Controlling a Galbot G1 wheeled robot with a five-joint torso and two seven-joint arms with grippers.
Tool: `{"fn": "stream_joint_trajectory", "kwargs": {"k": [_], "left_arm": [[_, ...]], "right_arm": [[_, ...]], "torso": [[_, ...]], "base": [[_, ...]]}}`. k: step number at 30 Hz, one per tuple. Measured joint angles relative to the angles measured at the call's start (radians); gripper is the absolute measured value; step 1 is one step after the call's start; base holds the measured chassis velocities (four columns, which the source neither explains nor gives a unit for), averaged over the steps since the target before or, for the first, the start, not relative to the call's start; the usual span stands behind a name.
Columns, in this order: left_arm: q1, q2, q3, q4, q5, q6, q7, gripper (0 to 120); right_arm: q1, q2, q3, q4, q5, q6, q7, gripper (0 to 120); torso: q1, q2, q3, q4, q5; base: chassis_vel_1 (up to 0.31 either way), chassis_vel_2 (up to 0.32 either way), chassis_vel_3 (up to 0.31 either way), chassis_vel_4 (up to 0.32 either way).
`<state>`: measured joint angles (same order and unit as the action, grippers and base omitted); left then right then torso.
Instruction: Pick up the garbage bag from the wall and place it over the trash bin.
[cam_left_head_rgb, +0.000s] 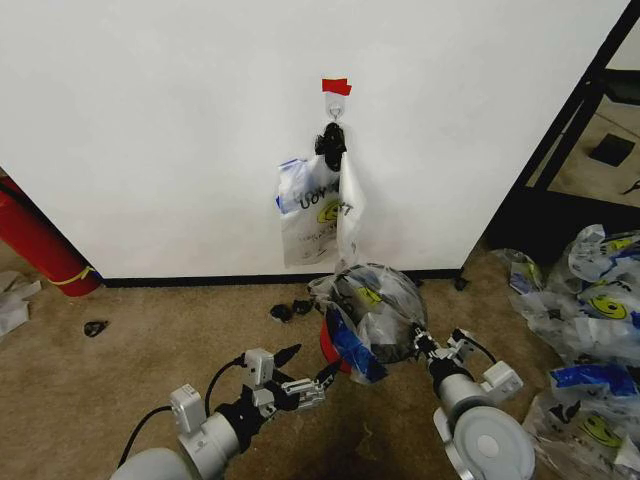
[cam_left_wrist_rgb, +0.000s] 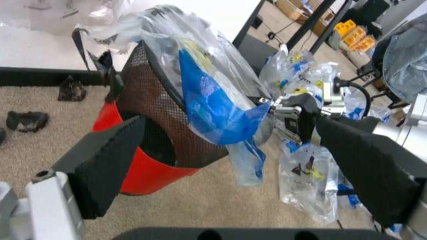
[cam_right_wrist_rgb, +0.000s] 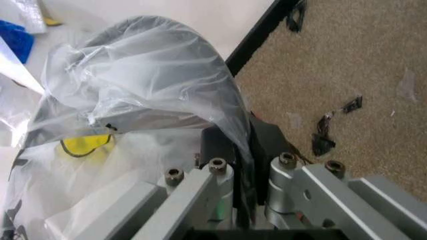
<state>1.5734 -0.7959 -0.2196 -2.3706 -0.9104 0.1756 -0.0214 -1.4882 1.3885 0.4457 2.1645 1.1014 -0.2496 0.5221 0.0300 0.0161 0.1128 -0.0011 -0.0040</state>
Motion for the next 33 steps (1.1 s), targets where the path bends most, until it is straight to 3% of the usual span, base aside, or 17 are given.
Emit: {"fn": "stream_joint_trajectory", "kwargs": {"k": [2, 4, 6, 10, 20, 22, 27, 31, 33], "left_arm": [[-0.008, 0.006, 0.015, 0.013, 0.047, -0.016, 0.011, 100], [-0.055, 0.021, 0.104, 0.064, 0.15, -0.046, 0.028, 100], [-0.068, 0.023, 0.129, 0.072, 0.17, -0.051, 0.033, 96], [-0.086, 0.025, 0.156, 0.076, 0.185, -0.054, 0.033, 82], [-0.104, 0.027, 0.164, 0.079, 0.176, -0.056, 0.021, 79], [-0.111, 0.025, 0.174, 0.085, 0.176, -0.056, 0.021, 70], [-0.126, 0.019, 0.19, 0.1, 0.178, -0.058, 0.019, 59], [-0.146, 0.013, 0.206, 0.114, 0.175, -0.062, 0.012, 39], [-0.146, 0.013, 0.207, 0.115, 0.174, -0.062, 0.011, 38]], "right_arm": [[0.001, 0.003, -0.005, 0.0, -0.007, -0.001, 0.0, 1], [0.003, 0.01, -0.021, 0.0, -0.017, -0.006, 0.001, 1], [0.003, 0.011, -0.024, 0.0, -0.018, -0.007, 0.001, 1], [0.003, 0.011, -0.027, -0.001, -0.023, -0.007, 0.001, 1], [0.007, 0.011, -0.032, -0.005, -0.023, -0.007, -0.001, 1], [0.01, 0.014, -0.036, -0.005, -0.024, -0.008, -0.001, 1], [0.012, 0.018, -0.042, -0.006, -0.026, -0.008, -0.001, 1], [0.008, 0.021, -0.045, -0.006, -0.029, -0.009, -0.001, 1], [0.008, 0.021, -0.045, -0.006, -0.029, -0.009, -0.001, 1]], "torso": [[0.0, 0.0, 0.0, 0.0007, 0.0001], [0.0, 0.0, 0.0, -0.0001, -0.0005], [0.0, 0.0, 0.0, -0.0003, -0.0007], [0.0, 0.0, 0.0, 0.0, -0.0001], [0.0, 0.0, 0.0, 0.0002, 0.0], [0.0, 0.0, 0.0, 0.0001, 0.0], [0.0, 0.0, 0.0, 0.0002, 0.0], [0.0, 0.0, 0.0, 0.0, 0.0], [0.0, 0.0, 0.0, 0.0001, 0.0]], "base": [[0.0, 0.0, 0.0, 0.0], [0.0, 0.0, 0.0, 0.0], [0.0, 0.0, 0.0, 0.0], [0.0, 0.0, 0.0, 0.0], [0.0, 0.0, 0.0, 0.0], [0.0, 0.0, 0.0, 0.0], [0.0, 0.0, 0.0, 0.0], [0.0, 0.0, 0.0, 0.0], [0.0, 0.0, 0.0, 0.0]]}}
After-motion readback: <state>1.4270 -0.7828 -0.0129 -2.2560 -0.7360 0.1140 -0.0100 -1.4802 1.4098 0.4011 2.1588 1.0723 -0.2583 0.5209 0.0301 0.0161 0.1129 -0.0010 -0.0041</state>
